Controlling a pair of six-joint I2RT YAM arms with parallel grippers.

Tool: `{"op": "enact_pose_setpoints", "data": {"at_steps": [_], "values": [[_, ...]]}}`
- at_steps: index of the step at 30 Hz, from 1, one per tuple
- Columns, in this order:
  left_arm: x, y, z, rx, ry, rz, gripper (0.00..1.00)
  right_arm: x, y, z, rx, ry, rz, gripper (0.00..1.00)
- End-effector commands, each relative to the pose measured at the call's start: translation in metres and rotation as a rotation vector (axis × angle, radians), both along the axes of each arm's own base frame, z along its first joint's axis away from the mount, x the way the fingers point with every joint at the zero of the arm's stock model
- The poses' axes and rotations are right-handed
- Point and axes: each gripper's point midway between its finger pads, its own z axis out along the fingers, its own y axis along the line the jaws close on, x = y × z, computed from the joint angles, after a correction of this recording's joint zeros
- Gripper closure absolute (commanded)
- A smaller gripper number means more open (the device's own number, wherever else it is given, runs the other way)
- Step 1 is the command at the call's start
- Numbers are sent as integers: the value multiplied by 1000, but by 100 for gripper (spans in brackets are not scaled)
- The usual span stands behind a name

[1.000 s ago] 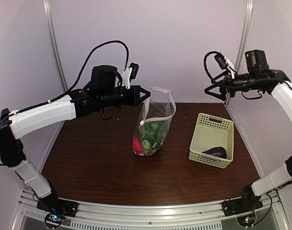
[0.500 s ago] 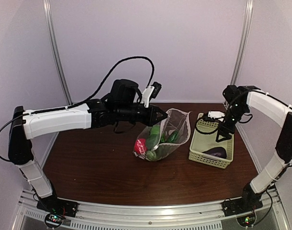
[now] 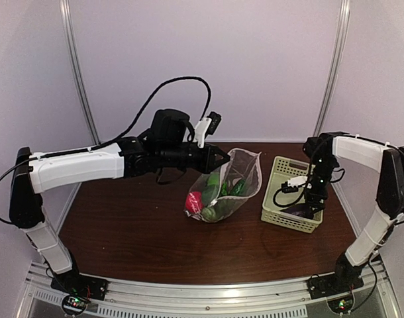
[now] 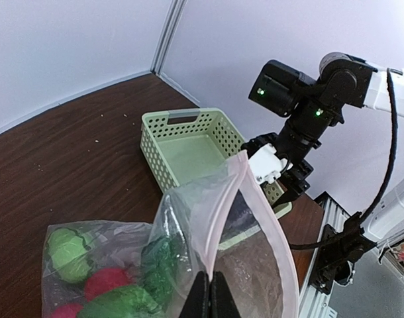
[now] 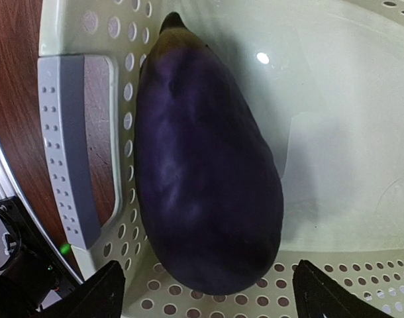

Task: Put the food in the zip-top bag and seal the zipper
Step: Pick up the fake vegetable from the bin.

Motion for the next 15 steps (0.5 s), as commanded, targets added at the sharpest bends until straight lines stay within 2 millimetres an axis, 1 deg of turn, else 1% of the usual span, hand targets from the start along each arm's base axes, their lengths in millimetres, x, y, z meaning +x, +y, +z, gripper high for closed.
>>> {"op": "enact_pose_setpoints", "data": {"at_steps": [1,4,9,13,15], "values": [[3,7,18,-32,-31,22,100,-7,-4,-19,-25,44,30,12],[2,8,19,-36,-29,26,100,-7,-2,-28,-16,72,28,15],[1,10,21,-37,-28,29,100,-4,-3,-43,-33,102,23,17],[0,13,23,-40,-31,36,100,5,-3,-50,-40,93,-11,27],[0,14,23,-43,-31,36,100,6,-3,-53,-42,104,-22,32]]}}
